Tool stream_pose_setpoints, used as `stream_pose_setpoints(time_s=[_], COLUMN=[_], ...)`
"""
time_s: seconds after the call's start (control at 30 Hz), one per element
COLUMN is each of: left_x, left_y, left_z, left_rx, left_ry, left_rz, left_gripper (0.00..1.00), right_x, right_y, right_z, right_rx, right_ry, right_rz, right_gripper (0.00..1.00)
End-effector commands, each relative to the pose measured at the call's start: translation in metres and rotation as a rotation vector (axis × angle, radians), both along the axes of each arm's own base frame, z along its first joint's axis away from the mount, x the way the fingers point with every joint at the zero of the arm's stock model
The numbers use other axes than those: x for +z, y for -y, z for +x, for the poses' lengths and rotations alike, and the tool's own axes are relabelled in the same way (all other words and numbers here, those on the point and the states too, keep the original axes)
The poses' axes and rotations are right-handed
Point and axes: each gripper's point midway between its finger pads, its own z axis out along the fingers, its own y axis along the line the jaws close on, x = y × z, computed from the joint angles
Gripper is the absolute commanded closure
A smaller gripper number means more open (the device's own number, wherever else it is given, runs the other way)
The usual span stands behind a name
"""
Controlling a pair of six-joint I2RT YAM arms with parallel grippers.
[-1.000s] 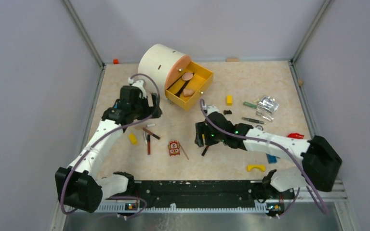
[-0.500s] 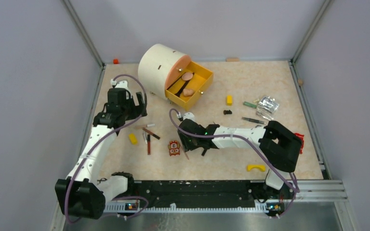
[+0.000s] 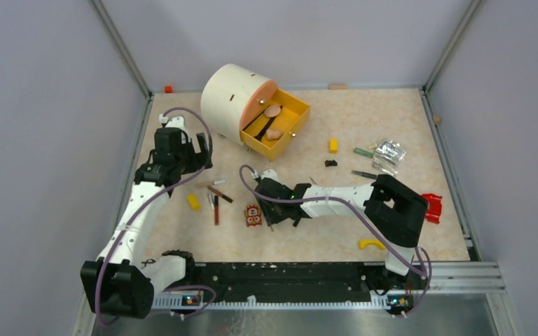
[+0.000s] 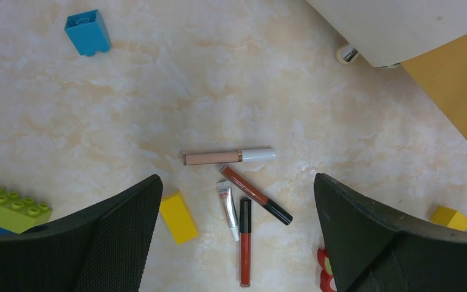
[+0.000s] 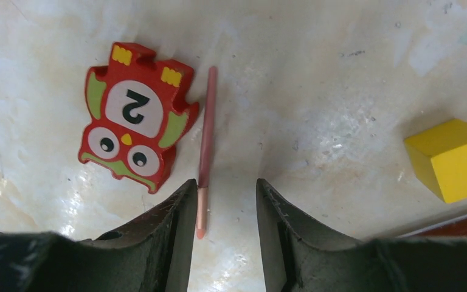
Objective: Organize the makeup
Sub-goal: Pick up the makeup tool from the center of the board.
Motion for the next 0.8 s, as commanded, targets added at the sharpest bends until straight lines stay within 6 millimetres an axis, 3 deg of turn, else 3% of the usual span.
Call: stream_pose_setpoints(time_s=[0.0, 0.3, 0.57, 0.7, 0.77], left_x=[0.016, 0.02, 0.02, 0.021, 0.021], left_y=[-0.01, -0.016, -0.017, -0.018, -0.02], left_z=[0.003, 0.002, 0.002, 0.001, 0.001], left_rx=[0.038, 0.067, 0.067, 0.07, 0.075], left_ry=[0.061, 0.077, 0.079, 0.082, 0.083], left_rz=[0.022, 0.026, 0.022, 0.025, 0.027], left_gripper=[0.01, 0.01, 0.01, 0.01, 0.01], right_x=[0.008, 0.001, -0.011, -0.021, -0.022], right_y=[-0.02, -0.015, -0.003, -0.007, -0.006], right_z=[0.002, 0.002, 0.0, -0.006, -0.004], right_rx=[0.022, 0.034, 0.021, 0.036, 0.03], right_ry=[0.032, 0.069, 0.052, 0.013, 0.015], right_rz=[0.015, -0.091, -0.156, -0.165, -0.176], right_gripper=[0.6, 0.64, 0.74, 0.97, 1.0])
